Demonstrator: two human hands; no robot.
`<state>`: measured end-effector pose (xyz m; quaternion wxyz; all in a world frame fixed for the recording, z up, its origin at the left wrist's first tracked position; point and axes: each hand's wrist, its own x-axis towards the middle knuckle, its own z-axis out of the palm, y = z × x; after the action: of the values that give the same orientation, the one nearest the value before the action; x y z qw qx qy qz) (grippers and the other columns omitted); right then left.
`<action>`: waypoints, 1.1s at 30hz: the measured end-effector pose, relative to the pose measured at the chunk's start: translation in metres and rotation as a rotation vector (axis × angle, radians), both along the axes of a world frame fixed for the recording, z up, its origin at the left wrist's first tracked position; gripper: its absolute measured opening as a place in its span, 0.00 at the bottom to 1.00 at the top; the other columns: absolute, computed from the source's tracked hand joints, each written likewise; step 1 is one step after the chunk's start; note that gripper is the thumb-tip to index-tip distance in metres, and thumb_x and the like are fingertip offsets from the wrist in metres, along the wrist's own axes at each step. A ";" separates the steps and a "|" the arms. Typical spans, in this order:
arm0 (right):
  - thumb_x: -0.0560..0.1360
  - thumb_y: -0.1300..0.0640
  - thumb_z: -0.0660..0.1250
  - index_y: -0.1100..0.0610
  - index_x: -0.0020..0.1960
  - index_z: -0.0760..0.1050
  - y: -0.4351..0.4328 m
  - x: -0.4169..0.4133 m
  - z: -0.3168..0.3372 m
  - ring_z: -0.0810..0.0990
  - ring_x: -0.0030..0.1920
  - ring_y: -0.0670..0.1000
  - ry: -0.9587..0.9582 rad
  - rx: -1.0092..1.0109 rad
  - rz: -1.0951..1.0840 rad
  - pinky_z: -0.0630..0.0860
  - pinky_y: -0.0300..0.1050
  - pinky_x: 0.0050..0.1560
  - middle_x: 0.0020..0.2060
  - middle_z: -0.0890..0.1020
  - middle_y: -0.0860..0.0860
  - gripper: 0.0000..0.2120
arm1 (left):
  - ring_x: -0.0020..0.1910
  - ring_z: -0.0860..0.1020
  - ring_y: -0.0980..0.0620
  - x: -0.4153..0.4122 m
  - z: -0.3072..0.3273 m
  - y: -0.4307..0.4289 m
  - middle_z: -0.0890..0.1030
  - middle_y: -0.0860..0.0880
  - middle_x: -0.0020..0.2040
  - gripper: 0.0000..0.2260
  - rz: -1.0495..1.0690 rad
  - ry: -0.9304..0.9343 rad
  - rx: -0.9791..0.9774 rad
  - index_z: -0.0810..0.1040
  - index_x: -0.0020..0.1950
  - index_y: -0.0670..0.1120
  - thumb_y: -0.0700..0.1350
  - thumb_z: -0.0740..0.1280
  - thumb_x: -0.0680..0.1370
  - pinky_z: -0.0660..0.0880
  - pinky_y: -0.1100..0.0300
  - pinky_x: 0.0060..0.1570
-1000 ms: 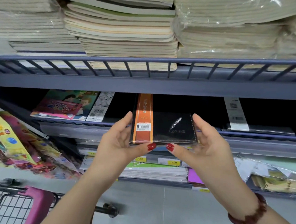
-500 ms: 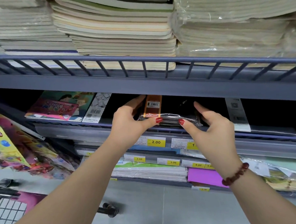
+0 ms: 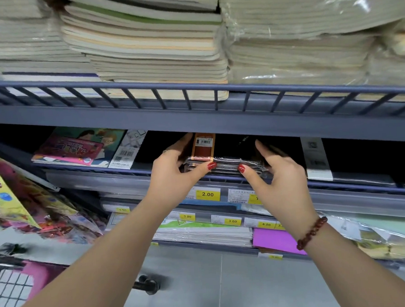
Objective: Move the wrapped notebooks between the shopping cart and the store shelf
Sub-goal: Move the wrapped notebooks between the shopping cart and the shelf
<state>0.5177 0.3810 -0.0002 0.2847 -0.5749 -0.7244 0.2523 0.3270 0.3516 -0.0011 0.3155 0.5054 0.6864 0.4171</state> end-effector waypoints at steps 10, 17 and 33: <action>0.71 0.45 0.66 0.55 0.67 0.70 -0.040 0.014 0.046 0.71 0.64 0.57 -0.422 0.169 0.270 0.68 0.52 0.63 0.65 0.73 0.53 0.27 | 0.74 0.59 0.50 -0.018 0.053 -0.061 0.62 0.49 0.75 0.27 -0.134 0.645 -0.183 0.64 0.74 0.49 0.51 0.67 0.77 0.60 0.57 0.69; 0.71 0.41 0.61 0.53 0.70 0.65 -0.086 -0.028 0.103 0.65 0.68 0.55 -0.418 0.172 0.572 0.62 0.50 0.67 0.68 0.69 0.51 0.31 | 0.73 0.63 0.47 -0.057 0.130 -0.152 0.66 0.47 0.74 0.28 -0.124 0.940 -0.291 0.66 0.73 0.47 0.52 0.66 0.75 0.64 0.55 0.68; 0.74 0.40 0.60 0.51 0.72 0.60 -0.265 -0.179 0.203 0.62 0.70 0.55 -0.510 0.367 0.983 0.61 0.52 0.69 0.70 0.66 0.51 0.31 | 0.72 0.64 0.48 -0.151 0.226 -0.432 0.66 0.47 0.74 0.27 0.267 0.972 -0.494 0.64 0.74 0.48 0.53 0.62 0.77 0.63 0.55 0.70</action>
<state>0.3383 0.1165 0.2028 0.0456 -0.1553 -0.9837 0.0788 0.1757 -0.0800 0.2244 0.0165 0.4593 0.8881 -0.0006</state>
